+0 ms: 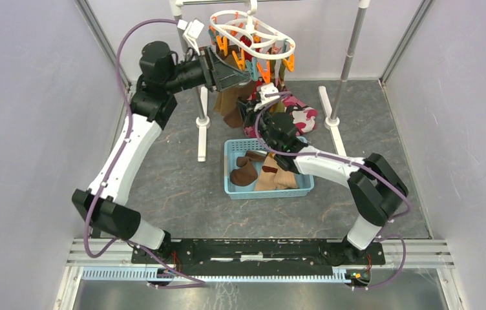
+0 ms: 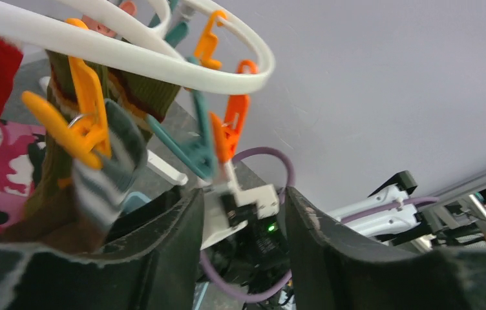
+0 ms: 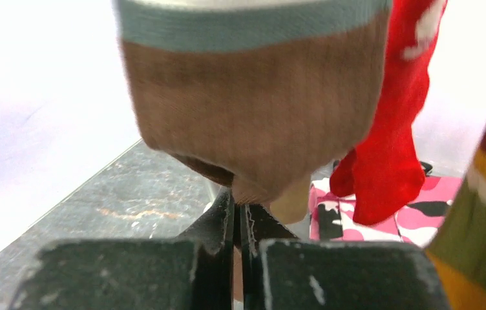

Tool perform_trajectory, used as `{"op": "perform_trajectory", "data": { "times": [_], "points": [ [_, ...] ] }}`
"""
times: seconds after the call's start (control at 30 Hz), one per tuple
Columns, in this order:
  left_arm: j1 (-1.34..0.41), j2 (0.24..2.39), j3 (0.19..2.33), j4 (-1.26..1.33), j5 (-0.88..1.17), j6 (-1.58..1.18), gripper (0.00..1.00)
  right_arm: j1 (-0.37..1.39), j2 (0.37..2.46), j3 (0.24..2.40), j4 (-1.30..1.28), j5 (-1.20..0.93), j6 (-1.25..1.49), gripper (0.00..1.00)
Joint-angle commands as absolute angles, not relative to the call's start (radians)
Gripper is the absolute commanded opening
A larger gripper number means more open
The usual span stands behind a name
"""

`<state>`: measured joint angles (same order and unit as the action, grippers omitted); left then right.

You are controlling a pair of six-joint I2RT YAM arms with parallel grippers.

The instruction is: Remove the socks clipped to the hanger

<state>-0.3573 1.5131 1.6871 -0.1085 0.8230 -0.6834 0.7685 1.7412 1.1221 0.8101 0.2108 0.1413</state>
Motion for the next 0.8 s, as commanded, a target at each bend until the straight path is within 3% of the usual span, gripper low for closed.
{"op": "perform_trajectory", "data": {
  "times": [0.0,0.1,0.3,0.77],
  "points": [
    [-0.307,1.4,1.677,-0.215,0.839,-0.583,0.57,0.769,1.587,1.018,0.874,0.147,0.218,0.0],
    [-0.28,1.358,1.657,-0.312,0.836,-0.501,0.68,0.768,1.513,0.95,0.865,0.105,0.257,0.0],
    [-0.264,1.275,1.515,-0.314,0.839,-0.448,0.79,0.781,1.42,0.872,0.834,0.035,0.325,0.0],
    [-0.313,1.413,1.608,-0.247,0.733,-0.446,0.75,0.889,1.402,0.918,0.722,0.07,0.383,0.0]
  ]
}}
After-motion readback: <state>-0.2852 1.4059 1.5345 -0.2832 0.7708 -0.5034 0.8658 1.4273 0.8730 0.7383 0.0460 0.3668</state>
